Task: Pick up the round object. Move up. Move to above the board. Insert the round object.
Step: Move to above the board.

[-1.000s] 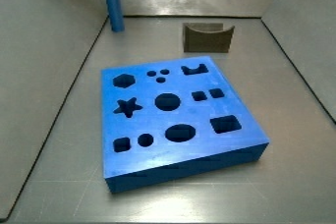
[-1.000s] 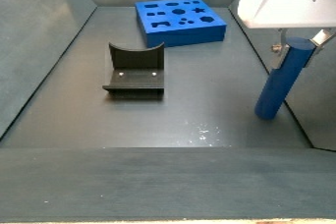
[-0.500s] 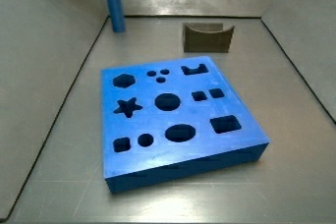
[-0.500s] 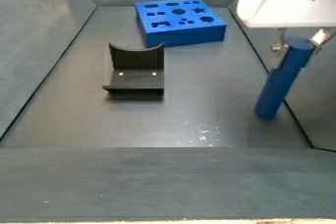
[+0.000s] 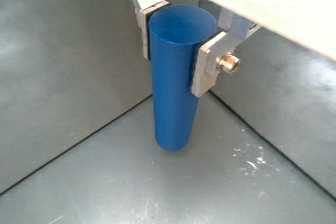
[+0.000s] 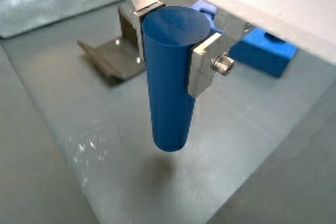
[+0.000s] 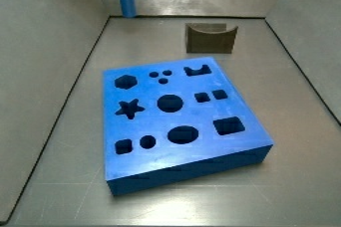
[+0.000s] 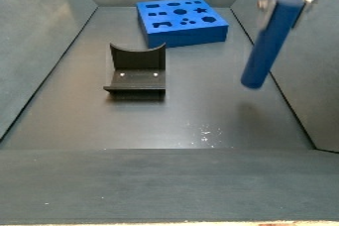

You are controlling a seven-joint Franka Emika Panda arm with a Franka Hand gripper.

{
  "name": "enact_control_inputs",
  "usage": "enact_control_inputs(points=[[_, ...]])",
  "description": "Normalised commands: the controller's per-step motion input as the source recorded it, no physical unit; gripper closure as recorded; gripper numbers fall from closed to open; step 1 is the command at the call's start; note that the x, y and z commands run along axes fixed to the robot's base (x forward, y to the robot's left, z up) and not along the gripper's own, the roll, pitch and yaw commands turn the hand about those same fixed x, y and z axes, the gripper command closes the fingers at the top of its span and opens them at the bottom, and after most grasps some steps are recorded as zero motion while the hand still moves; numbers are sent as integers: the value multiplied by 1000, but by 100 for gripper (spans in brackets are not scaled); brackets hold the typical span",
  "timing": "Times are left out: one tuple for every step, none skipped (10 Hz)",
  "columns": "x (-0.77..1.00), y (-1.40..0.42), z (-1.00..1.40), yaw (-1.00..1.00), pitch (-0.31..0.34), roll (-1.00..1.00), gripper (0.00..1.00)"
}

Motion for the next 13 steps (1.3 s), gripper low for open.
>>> enact_control_inputs(points=[[138, -45, 623, -9, 63, -152, 100], [92, -28, 439, 0, 64, -132, 100], [63, -21, 265, 5, 65, -113, 100], [302, -1000, 269, -537, 418, 297, 100], [306, -1000, 258, -482, 403, 310, 100], [308, -1000, 264, -359, 369, 290, 100], [313, -1000, 264, -131, 229, 130, 100], [317, -1000, 263, -57, 184, 94, 100], [324, -1000, 263, -19, 139, 17, 100], [331, -1000, 265, -11, 121, -21, 100], [337, -1000, 265, -1, 119, -7, 100], [347, -1000, 266, 3, 116, -17, 100], [356, -1000, 266, 6, 116, -5, 100]])
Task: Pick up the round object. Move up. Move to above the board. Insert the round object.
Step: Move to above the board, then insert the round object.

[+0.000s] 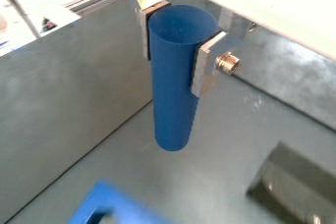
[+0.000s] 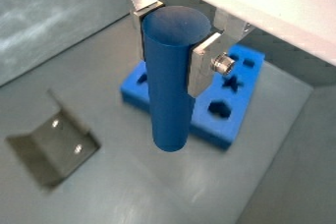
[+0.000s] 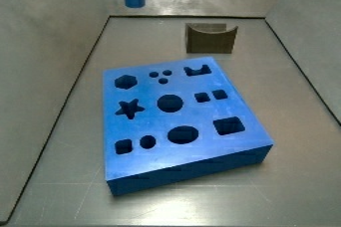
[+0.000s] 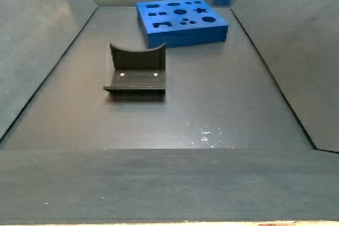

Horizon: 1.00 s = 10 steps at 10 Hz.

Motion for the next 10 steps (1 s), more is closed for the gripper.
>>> enact_control_inputs(points=[[360, -1000, 266, 8, 122, -6, 100], [377, -1000, 268, 7, 123, -3, 100], [387, -1000, 270, 10, 117, -8, 100], [403, -1000, 273, 3, 121, 20, 100], [424, -1000, 273, 12, 125, 19, 100], [329, -676, 186, 11, 130, 28, 100], [236, -439, 124, 10, 119, 42, 100], [157, -247, 73, 8, 102, 54, 100], [0, 0, 0, 0, 0, -17, 100], [-100, -20, -63, 0, 0, 0, 100]])
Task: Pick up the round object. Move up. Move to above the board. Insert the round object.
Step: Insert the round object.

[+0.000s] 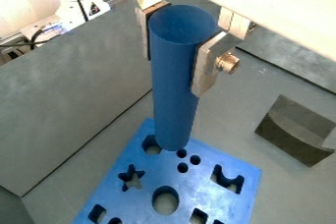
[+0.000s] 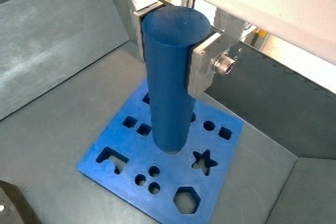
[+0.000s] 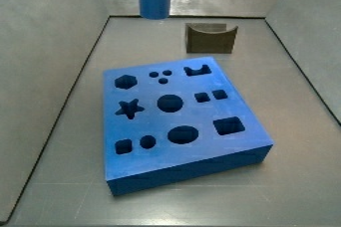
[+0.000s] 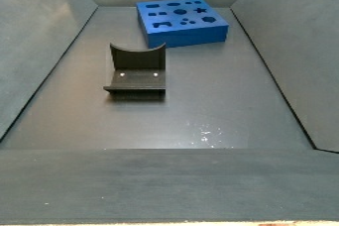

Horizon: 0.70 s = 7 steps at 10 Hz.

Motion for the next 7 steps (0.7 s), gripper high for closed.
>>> enact_control_inputs(points=[[0, 0, 0, 0, 0, -9, 100], [0, 40, 0, 0, 0, 0, 100], [0, 0, -11, -83, -29, 0, 100], [340, -106, -309, -203, -134, 0, 100], [560, -480, -457, -291, 0, 154, 100], [651, -509, -483, -200, 0, 80, 100], [694, -534, -494, -169, 0, 46, 100]])
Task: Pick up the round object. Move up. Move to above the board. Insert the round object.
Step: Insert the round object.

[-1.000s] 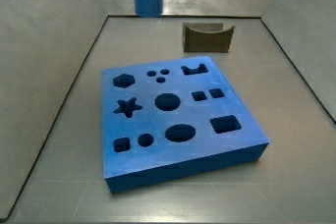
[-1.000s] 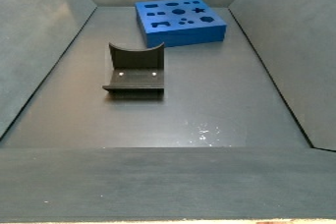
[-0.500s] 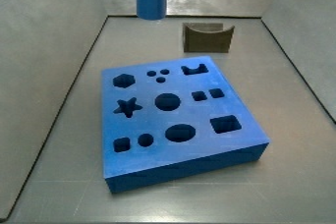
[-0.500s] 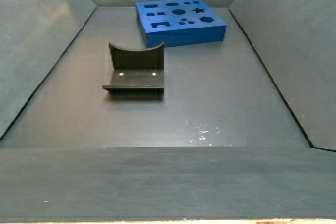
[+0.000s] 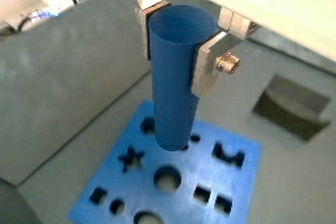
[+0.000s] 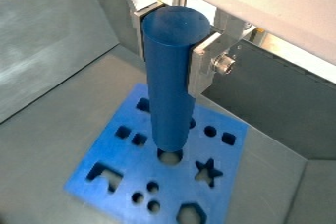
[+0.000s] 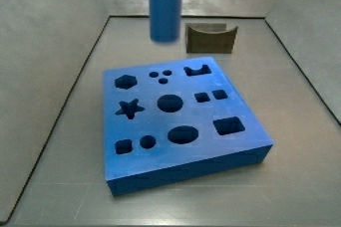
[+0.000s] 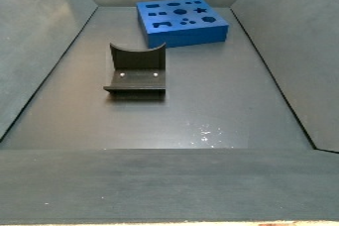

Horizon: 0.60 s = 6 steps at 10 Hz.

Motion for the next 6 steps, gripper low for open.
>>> enact_control_inputs(points=[[334, -203, -243, 0, -149, -46, 100], [9, -26, 0, 0, -29, 0, 100], [0, 0, -23, -6, 0, 0, 100], [-183, -137, -651, -123, -500, 34, 100], [-134, -166, -771, -86, -503, 123, 100], [0, -89, -789, -43, -460, 89, 100]])
